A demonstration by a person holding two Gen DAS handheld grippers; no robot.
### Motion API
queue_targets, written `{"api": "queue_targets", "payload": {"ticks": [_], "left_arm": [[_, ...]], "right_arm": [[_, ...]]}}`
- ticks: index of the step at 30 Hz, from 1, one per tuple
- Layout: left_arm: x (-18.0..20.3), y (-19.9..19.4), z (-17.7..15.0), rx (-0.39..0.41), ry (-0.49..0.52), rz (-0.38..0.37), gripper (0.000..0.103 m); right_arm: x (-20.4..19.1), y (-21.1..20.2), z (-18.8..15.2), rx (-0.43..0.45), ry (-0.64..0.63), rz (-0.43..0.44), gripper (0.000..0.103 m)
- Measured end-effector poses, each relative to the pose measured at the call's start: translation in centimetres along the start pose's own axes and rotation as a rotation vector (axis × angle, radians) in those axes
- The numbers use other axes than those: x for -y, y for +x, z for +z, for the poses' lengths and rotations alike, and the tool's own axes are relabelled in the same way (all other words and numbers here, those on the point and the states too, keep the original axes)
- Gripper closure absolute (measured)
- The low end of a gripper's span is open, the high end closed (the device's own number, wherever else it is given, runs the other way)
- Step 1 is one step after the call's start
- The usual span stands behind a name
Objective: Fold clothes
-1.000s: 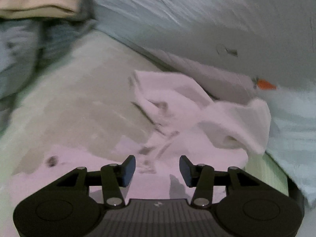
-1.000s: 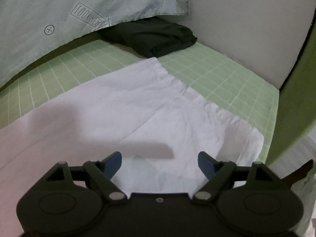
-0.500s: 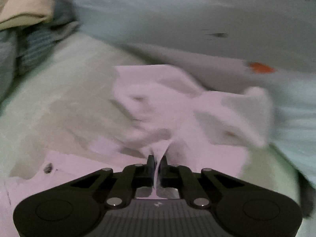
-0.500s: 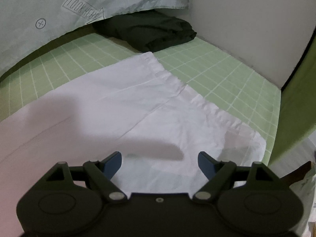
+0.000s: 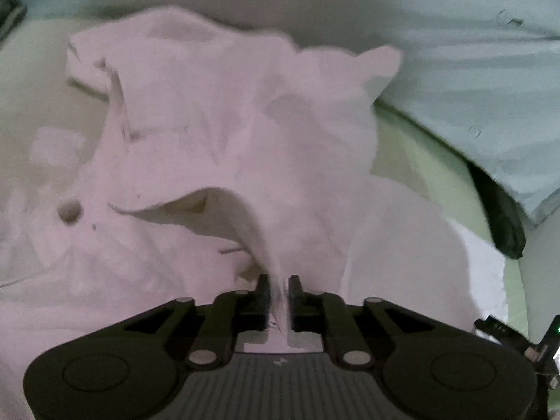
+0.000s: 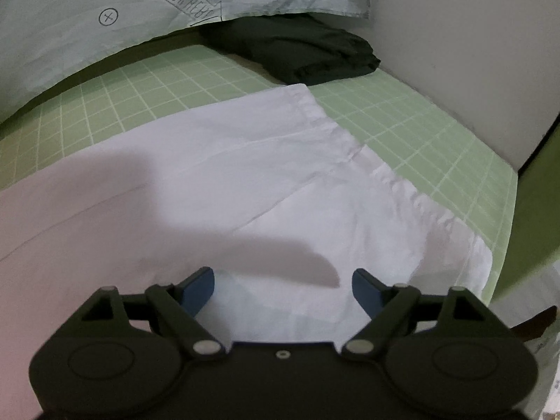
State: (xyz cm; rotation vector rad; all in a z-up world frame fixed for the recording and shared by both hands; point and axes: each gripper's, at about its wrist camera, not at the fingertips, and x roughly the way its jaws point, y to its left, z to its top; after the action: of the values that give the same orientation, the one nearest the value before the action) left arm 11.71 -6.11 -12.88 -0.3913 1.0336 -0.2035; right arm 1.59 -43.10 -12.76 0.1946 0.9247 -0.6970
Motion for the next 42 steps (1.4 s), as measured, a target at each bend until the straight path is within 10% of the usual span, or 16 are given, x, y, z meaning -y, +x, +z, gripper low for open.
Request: {"api": "queue_targets", "payload": {"ticks": [12, 21, 27, 35, 37, 42], "left_arm": [[-7.3, -7.4, 2.6, 0.213, -0.268, -0.081, 0.068], [-11.6, -3.3, 6.0, 0.148, -0.244, 0.139, 0.051], [-12.6, 0.7, 8.8, 0.103, -0.262, 0.084, 0.031], [-11.4, 3.9, 11.1, 0.07, -0.191, 0.064, 0.031], [-11.2, 4.2, 11.0, 0.075, -0.173, 0.072, 0.034], [-10.6, 5.0, 10.8, 0.09, -0.127, 0.093, 0.089]], "right_arm": [[-0.2, -0.1, -0.7, 0.009, 0.052, -0.027, 0.009], [-0.7, -0.3, -1.0, 0.015, 0.059, -0.061, 0.005], [-1.2, -0.5, -1.2, 0.019, 0.059, -0.092, 0.004], [-1.9, -0.7, -1.4, 0.025, 0.059, -0.137, 0.002], [-2.0, -0.7, -1.4, 0.026, 0.059, -0.148, 0.002], [-2.5, -0.9, -1.6, 0.031, 0.055, -0.173, 0.002]]}}
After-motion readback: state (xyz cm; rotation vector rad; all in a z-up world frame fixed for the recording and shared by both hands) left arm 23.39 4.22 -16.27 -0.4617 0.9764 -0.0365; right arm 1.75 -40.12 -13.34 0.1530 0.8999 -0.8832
